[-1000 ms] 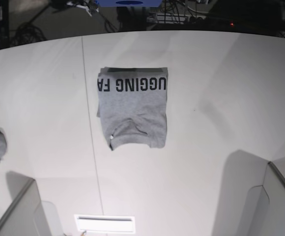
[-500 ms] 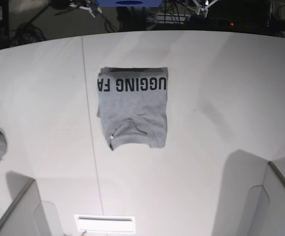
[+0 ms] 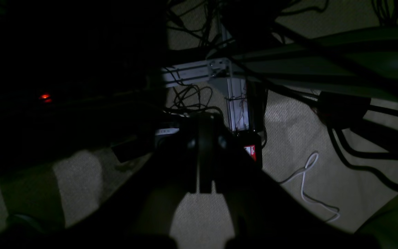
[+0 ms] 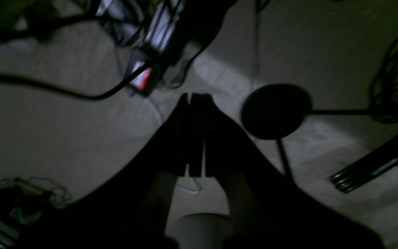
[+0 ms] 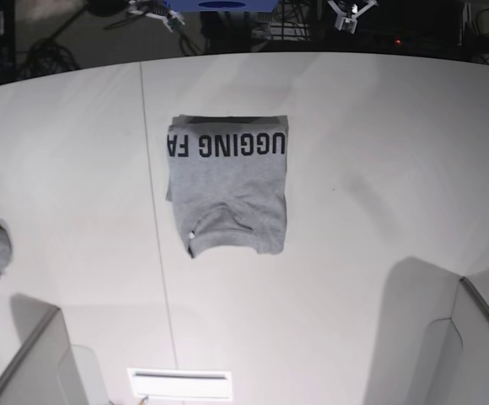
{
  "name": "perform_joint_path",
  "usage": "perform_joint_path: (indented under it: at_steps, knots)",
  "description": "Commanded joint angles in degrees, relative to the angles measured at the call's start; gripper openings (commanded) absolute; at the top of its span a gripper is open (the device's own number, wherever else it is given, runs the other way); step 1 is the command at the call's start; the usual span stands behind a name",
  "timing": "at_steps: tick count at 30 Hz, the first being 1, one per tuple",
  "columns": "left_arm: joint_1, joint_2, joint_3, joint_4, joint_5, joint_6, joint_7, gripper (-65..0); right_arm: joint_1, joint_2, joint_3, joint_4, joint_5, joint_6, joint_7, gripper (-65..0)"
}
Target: Fold the T-shirt properly
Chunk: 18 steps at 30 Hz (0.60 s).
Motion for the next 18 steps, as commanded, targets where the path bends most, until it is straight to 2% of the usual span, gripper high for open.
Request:
perform_joint_path:
  at_steps: [1,5,18]
  knots:
    - [0.5,-0.3,0.0,0.8,0.0,-0.1,-0.7,-65.0,-0.3,0.5,0.1,0.6,0.2,0.0,0.4,-65.0]
    - [0.6,-0.3,0.0,2.3,0.0,-0.1,-0.5,-65.0,-0.3,1.5,0.1,1.8,0.2,0.0,0.5,-65.0]
    - [0.5,1.3,0.0,2.1,0.0,0.0,-0.1,-65.0,-0.2,1.5,0.0,2.2,0.1,0.0,0.5,-65.0]
